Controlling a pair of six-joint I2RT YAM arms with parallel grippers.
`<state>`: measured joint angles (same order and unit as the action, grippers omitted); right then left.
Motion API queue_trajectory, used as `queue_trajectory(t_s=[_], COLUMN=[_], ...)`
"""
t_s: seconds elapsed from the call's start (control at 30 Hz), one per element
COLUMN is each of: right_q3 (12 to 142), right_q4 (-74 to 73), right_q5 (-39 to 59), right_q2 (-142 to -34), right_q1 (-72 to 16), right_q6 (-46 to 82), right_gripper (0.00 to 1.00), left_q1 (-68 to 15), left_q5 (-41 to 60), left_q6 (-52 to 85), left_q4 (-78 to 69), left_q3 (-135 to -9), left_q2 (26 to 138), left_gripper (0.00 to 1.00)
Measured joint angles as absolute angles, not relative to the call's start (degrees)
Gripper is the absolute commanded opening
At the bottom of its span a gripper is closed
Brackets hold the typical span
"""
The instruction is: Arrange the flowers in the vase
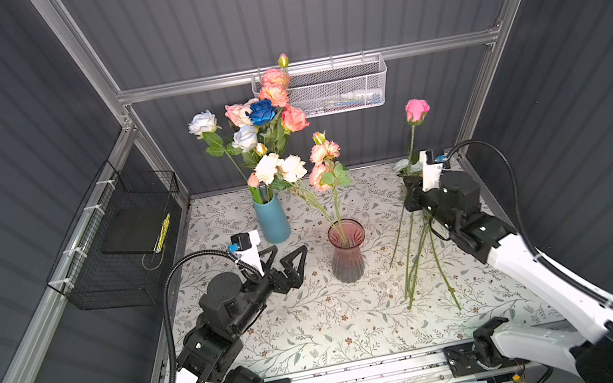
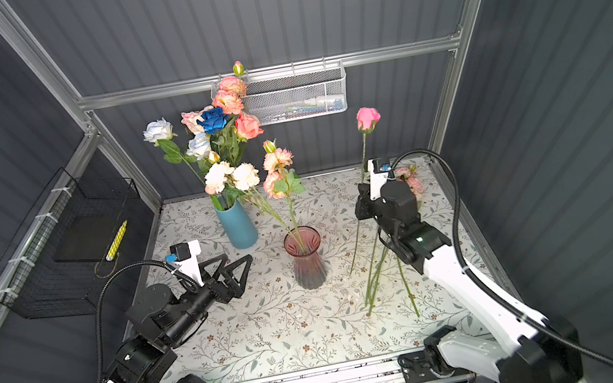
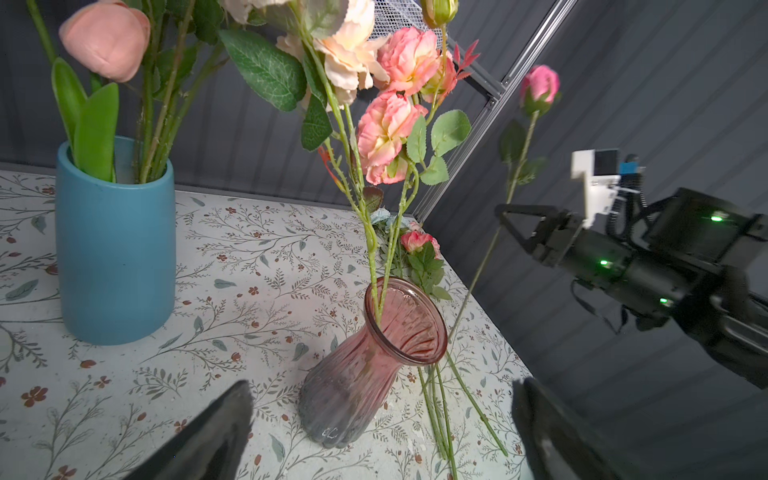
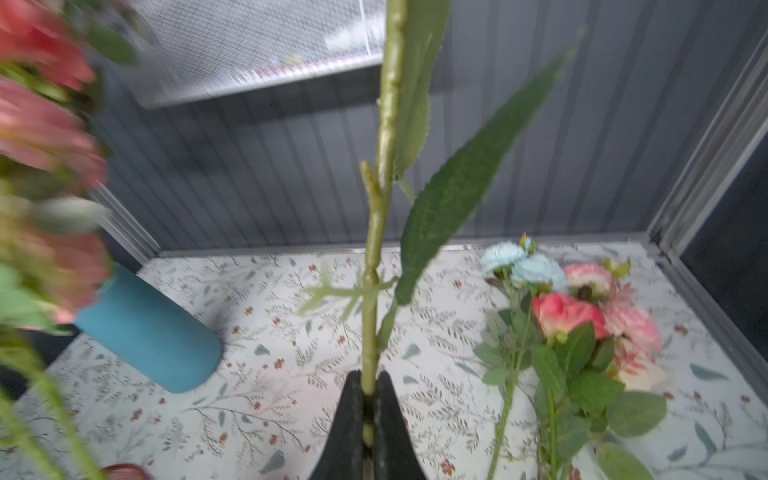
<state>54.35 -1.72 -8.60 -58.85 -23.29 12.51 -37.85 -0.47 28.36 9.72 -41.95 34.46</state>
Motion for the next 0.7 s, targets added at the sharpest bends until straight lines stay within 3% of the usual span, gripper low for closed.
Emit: queue_trajectory(t_s=[0.2,0.43,0.7], right_q3=[61.82,75.64,81.56], right_q4=[0.01,0.71,-2.11], right_q5=[-8.58,-8.6,-9.39], right_q2=[-52.77,-58.63,-67.92], right_q1=[-32.82,-43.05,-44.69], right_q6=[9.8,4.36,-0.21], right_gripper=[0.0,0.0,0.0], left_q1=[-37.85,-37.85,-37.85], left_q5=[-1.1,-1.96,-2.02], left_q6=[28.86,29.41,29.43], left_q4=[10.87,12.91,14.11], left_q3=[-40.49,-38.76,-38.7], left_q2=[33.47,32.71,31.18], left_gripper=[1.0,1.0,1.0])
